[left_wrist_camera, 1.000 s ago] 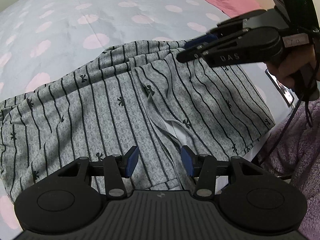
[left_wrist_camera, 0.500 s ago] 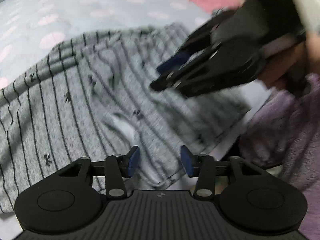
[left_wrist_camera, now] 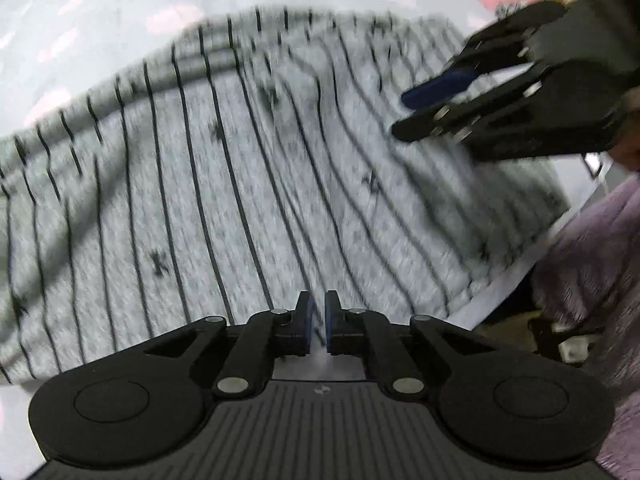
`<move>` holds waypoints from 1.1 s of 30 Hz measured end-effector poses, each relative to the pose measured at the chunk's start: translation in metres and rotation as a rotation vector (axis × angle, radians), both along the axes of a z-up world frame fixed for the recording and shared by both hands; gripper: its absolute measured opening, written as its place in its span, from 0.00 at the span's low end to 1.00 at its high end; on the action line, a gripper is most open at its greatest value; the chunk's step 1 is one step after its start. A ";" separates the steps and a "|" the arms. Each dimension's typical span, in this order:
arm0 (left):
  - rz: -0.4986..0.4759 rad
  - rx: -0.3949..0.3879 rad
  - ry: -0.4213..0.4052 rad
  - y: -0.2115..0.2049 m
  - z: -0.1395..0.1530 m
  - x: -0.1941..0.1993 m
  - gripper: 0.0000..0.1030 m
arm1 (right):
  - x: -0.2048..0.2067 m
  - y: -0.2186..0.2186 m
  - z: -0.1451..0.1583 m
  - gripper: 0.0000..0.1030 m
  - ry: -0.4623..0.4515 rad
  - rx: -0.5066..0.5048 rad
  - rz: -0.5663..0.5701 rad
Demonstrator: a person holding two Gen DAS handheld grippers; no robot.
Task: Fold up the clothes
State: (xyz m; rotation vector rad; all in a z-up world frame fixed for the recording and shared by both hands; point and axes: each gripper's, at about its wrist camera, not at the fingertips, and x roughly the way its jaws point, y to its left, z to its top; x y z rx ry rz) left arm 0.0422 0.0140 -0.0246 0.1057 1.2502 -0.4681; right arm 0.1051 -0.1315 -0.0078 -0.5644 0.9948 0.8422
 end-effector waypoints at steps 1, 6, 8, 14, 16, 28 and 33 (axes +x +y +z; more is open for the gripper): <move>0.014 -0.004 -0.013 -0.002 0.004 0.003 0.22 | 0.002 0.002 0.000 0.28 -0.002 -0.001 -0.002; 0.081 -0.012 -0.083 -0.009 0.015 0.022 0.29 | 0.021 0.020 -0.003 0.28 -0.003 0.040 -0.044; 0.115 -0.022 -0.084 -0.008 0.014 0.030 0.29 | 0.031 0.029 -0.001 0.28 -0.013 0.065 -0.067; 0.158 -0.032 -0.060 -0.007 0.012 0.046 0.29 | 0.061 0.063 0.006 0.29 -0.059 0.108 -0.065; 0.149 -0.018 -0.065 -0.006 0.012 0.049 0.29 | 0.069 0.072 -0.002 0.29 -0.049 0.075 -0.040; 0.166 -0.007 -0.037 0.004 0.003 0.058 0.30 | 0.078 0.071 0.003 0.04 -0.081 0.101 -0.067; 0.156 -0.030 -0.024 0.002 0.003 0.049 0.45 | 0.086 0.072 0.000 0.09 -0.061 0.131 -0.106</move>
